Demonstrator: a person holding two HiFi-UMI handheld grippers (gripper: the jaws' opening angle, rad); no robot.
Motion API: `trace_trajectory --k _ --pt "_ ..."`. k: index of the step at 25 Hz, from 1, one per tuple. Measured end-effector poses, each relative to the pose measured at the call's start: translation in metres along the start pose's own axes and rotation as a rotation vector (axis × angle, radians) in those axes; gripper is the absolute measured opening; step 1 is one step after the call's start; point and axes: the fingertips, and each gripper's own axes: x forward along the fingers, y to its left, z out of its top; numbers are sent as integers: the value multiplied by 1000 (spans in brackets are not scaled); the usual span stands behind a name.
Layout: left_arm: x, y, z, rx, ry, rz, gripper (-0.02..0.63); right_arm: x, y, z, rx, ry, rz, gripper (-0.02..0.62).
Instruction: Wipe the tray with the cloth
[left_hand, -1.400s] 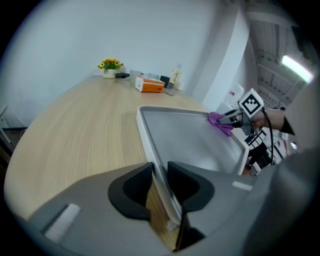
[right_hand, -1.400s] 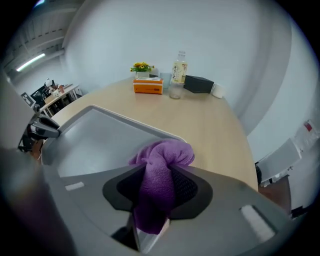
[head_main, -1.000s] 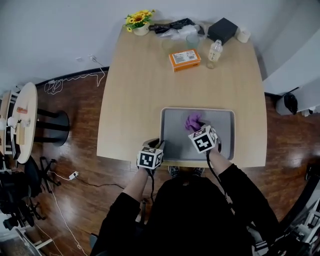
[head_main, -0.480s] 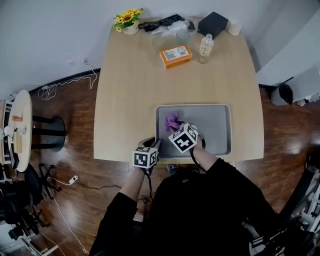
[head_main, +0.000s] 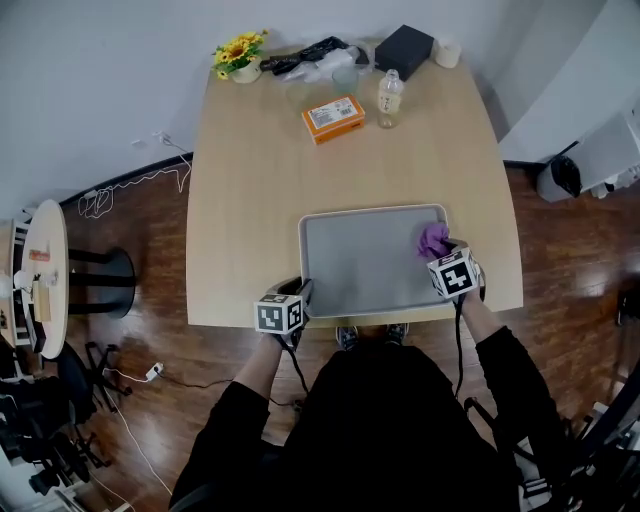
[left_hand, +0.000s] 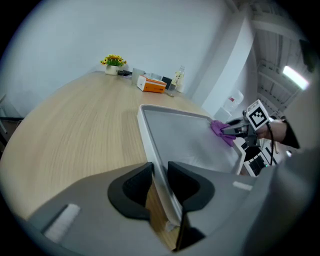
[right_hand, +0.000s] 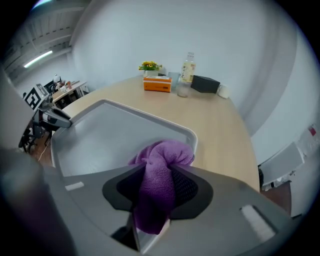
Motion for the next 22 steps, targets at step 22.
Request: trace_trajectory --k 22 --pt "3 2 1 -10 -39 -11 83 42 280 109 -387 -105 334 129"
